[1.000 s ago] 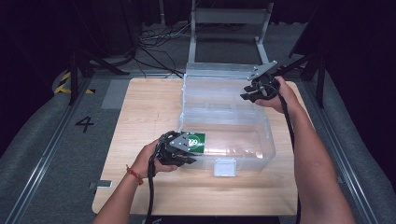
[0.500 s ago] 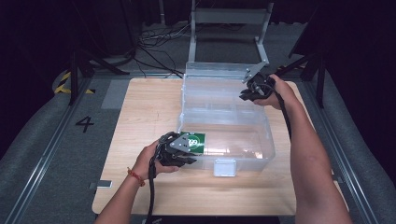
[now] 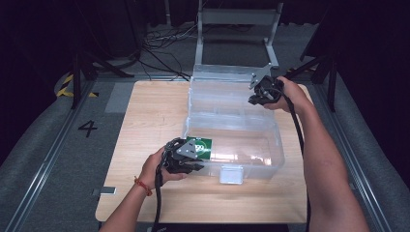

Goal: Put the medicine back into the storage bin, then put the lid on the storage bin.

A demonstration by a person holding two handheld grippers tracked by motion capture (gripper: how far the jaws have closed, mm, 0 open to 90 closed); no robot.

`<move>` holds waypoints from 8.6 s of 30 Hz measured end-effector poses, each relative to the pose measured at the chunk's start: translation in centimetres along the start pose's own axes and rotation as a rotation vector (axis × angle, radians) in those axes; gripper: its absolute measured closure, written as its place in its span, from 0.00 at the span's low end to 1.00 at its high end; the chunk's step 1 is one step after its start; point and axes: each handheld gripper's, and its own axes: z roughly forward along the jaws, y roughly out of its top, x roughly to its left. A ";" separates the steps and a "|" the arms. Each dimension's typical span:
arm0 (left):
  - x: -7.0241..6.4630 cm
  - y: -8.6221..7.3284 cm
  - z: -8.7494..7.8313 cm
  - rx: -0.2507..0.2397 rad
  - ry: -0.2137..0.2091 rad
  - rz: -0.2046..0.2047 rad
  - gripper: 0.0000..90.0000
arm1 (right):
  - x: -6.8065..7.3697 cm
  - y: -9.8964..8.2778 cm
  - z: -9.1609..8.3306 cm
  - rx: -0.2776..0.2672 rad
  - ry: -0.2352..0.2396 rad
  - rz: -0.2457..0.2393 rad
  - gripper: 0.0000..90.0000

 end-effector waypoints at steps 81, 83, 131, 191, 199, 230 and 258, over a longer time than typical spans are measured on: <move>-1.2 0.1 0.5 -0.029 0.022 -0.070 0.83 | 10.3 -2.3 -6.9 -0.229 -0.008 -0.062 0.99; -1.2 0.0 0.5 -0.033 0.022 -0.069 0.83 | 10.5 -2.3 -6.9 -0.228 -0.017 -0.058 0.98; -3.4 -0.8 -2.3 -0.201 0.152 -0.142 0.42 | 14.8 -6.7 -6.4 -0.466 -0.032 0.009 0.96; 5.6 3.6 -9.0 -0.385 0.416 -0.315 0.96 | 17.4 -9.0 -7.0 -0.492 -0.114 0.072 0.91; 4.9 3.0 -8.8 -0.369 0.411 -0.291 0.99 | 17.4 -12.1 -8.8 -0.537 -0.102 0.135 0.92; 1.7 0.7 -7.1 -0.262 0.298 -0.173 1.00 | 18.0 -19.1 -8.9 -0.521 -0.127 0.319 0.80; -1.5 0.1 -7.6 -0.265 0.065 -0.159 0.84 | 17.8 -19.6 -8.6 -0.513 -0.123 0.352 0.75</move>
